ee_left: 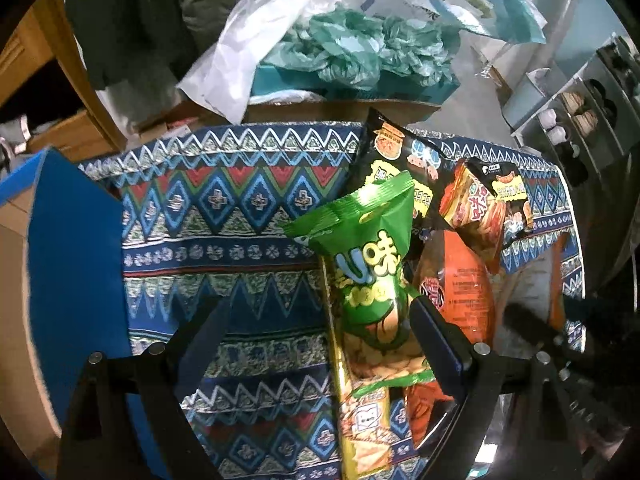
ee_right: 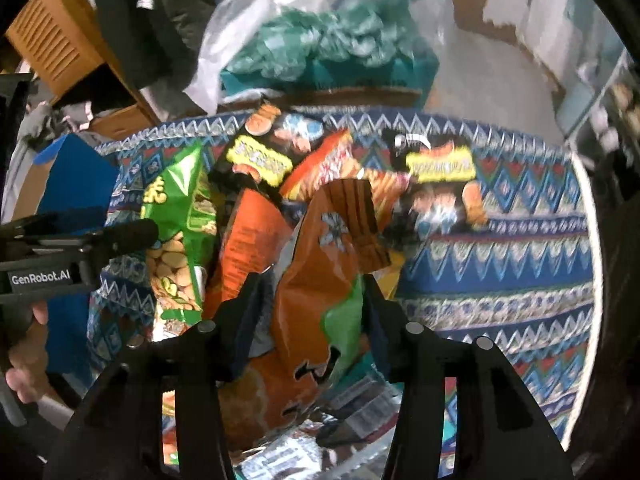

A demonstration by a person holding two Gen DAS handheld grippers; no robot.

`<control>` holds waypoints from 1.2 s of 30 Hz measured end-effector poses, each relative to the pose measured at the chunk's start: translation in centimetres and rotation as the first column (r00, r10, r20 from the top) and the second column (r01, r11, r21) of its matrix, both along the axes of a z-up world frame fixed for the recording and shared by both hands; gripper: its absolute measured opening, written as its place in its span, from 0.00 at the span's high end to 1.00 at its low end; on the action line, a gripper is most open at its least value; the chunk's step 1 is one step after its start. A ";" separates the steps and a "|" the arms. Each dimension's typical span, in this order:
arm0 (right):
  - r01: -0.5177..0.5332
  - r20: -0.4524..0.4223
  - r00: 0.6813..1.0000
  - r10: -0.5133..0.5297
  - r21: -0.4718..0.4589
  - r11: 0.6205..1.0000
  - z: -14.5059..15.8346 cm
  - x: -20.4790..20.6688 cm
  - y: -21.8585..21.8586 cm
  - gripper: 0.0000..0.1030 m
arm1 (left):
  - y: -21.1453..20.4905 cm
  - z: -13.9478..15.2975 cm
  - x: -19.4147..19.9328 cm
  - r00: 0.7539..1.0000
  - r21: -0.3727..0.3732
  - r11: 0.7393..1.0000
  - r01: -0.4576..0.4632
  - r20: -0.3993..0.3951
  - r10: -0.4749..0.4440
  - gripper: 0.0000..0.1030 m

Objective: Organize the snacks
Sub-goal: 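Grasp the green peanut bag with the left tool while the right tool grasps the orange bag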

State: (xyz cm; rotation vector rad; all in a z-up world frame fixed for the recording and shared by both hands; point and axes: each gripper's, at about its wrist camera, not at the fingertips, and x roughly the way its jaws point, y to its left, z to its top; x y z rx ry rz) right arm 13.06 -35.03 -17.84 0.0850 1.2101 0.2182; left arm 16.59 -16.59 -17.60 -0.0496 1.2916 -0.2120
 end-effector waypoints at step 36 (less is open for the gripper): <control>-0.103 0.157 0.981 0.113 -0.067 0.992 6.5 -2.3 2.9 0.64 | 2.3 6.5 -5.6 0.974 0.024 0.987 0.160 0.157 -0.162 0.77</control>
